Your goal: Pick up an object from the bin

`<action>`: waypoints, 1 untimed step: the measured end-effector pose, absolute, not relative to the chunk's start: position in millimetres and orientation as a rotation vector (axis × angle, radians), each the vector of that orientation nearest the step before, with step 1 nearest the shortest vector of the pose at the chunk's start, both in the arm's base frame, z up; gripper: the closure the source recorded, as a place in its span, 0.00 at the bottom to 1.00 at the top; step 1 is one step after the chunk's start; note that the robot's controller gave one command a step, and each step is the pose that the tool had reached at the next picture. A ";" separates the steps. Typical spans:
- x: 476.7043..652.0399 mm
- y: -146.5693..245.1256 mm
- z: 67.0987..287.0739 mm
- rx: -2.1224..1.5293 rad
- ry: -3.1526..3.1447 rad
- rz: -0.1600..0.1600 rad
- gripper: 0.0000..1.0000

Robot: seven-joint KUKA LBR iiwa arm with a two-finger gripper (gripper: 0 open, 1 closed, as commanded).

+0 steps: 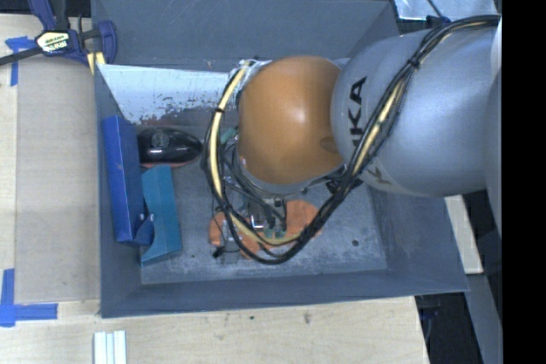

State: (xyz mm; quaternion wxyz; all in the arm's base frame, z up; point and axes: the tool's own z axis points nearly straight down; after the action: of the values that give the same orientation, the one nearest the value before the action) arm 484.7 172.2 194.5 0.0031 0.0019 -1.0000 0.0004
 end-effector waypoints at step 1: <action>486.8 171.0 199.0 -0.001 -3.144 -0.002 0.00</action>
Offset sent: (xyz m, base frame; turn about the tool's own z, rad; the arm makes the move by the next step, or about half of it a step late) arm -0.0015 0.0681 -0.1245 -0.3768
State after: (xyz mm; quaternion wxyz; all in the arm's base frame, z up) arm 486.8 171.0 199.0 -0.0012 -0.0002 -1.0000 -0.0005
